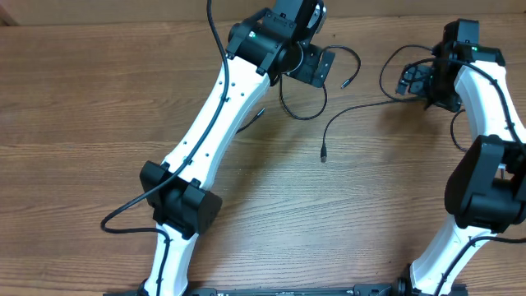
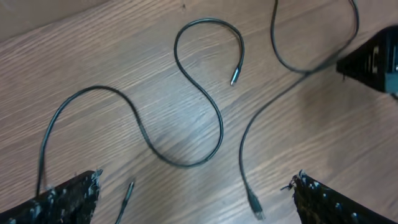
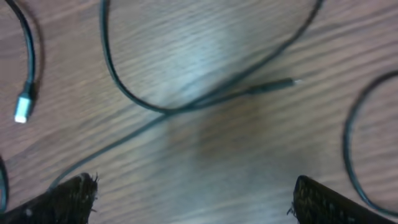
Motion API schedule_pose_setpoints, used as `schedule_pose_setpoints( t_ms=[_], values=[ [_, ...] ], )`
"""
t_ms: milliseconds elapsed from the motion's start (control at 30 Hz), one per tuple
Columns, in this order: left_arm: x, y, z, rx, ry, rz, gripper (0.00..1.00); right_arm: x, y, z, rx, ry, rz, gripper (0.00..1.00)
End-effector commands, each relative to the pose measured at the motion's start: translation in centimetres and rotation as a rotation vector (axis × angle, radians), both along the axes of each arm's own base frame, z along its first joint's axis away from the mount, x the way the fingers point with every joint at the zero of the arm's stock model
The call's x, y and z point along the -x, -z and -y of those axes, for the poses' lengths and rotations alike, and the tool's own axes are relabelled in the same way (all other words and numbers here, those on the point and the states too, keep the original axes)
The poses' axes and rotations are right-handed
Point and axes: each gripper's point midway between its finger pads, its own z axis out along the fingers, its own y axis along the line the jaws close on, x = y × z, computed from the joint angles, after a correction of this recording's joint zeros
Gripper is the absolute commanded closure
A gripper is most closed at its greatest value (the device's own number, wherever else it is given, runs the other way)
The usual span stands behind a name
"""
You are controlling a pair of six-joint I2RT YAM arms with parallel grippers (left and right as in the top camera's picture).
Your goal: Untangle cables
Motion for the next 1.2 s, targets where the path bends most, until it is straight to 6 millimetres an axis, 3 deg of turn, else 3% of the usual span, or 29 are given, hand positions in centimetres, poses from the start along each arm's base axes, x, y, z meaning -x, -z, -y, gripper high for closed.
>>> schedule_pose_setpoints(
  t_ms=[0,233,433,933,1167],
  values=[
    [-1.1,1.8,0.8,0.034,-0.062,-0.032,0.00,-0.5,0.8,-0.3,-0.084,0.202,0.011,0.00],
    [-1.7,5.9,1.2,0.011,-0.091,-0.103,0.00,-0.9,0.8,0.2,-0.220,0.705,0.040,0.00],
    [-1.3,7.6,1.0,-0.021,-0.092,-0.148,0.00,-1.4,1.5,0.3,-0.287,0.902,0.055,0.00],
    [-0.8,7.9,0.7,-0.035,-0.092,-0.170,0.00,-0.9,8.6,0.5,-0.249,0.954,-0.066,0.01],
    [-0.3,8.2,0.4,-0.050,-0.092,-0.191,0.00,-2.4,9.5,1.6,-0.242,0.958,-0.005,0.16]
  ],
)
